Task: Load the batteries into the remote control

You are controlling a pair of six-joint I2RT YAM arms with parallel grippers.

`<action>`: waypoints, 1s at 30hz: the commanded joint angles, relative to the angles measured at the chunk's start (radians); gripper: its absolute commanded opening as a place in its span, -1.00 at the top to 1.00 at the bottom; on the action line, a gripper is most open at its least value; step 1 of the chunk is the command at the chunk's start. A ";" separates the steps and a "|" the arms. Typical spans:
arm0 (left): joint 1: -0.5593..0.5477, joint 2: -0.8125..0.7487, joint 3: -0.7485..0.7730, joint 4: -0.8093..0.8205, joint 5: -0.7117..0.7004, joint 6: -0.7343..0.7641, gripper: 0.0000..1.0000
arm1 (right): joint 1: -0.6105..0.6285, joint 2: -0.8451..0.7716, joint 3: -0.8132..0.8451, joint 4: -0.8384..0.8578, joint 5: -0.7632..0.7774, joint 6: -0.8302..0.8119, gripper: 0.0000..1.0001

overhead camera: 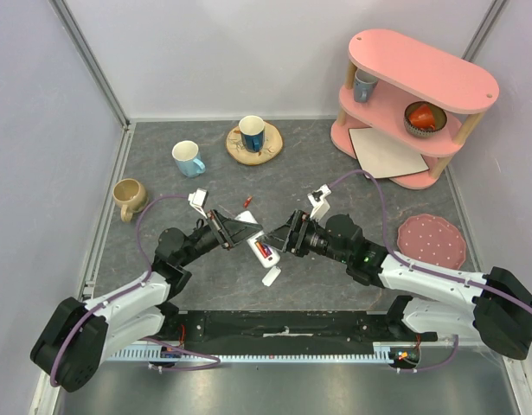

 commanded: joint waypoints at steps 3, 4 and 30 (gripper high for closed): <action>0.003 0.031 0.024 0.122 0.028 -0.084 0.96 | 0.002 -0.005 0.035 -0.036 -0.081 -0.088 -0.71; 0.005 0.034 0.018 0.128 0.037 -0.088 0.96 | 0.001 -0.007 0.038 -0.021 -0.091 -0.094 -0.71; 0.005 0.051 0.021 0.092 0.079 -0.048 0.96 | -0.017 0.024 0.073 -0.006 -0.229 -0.148 -0.87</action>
